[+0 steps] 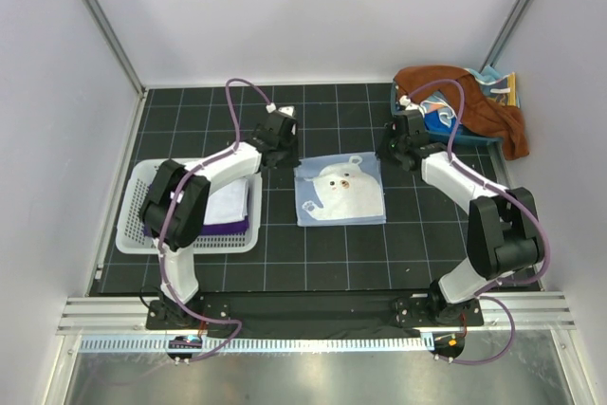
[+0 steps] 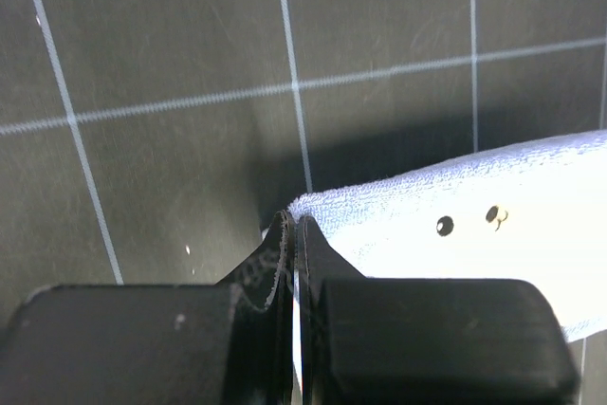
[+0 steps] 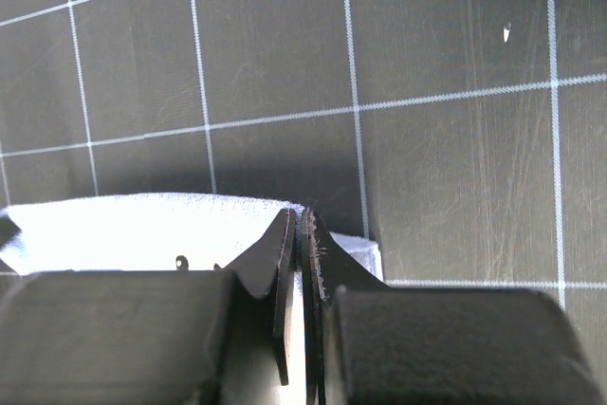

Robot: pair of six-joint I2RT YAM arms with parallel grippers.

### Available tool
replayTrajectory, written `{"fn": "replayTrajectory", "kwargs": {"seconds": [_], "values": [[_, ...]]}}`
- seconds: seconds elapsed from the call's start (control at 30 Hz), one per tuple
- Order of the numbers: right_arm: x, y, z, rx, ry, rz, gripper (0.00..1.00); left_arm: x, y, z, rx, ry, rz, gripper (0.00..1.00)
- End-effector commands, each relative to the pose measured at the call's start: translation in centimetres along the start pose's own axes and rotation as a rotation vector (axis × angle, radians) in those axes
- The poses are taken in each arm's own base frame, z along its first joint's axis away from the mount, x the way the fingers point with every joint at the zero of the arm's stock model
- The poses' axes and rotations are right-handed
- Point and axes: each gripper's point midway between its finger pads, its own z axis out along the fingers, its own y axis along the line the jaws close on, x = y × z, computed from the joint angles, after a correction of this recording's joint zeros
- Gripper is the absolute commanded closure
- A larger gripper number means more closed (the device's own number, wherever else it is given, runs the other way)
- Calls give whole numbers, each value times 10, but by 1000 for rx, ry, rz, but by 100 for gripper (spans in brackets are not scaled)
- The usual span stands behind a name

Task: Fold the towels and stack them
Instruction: Fold the towel

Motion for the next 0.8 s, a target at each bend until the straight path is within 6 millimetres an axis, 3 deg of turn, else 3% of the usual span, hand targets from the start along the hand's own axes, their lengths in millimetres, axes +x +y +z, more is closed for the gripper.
{"fn": "replayTrajectory", "kwargs": {"seconds": [0.0, 0.57, 0.77], "values": [[-15, 11, -14, -39, -72, 18, 99, -18, -15, -20, 64, -68, -7, 100], [27, 4, -29, -31, -25, 11, 99, 14, -6, -36, 41, -22, 0, 100], [38, -2, -34, -20, -12, 9, 99, 28, -12, -40, 53, -2, 11, 100]]}}
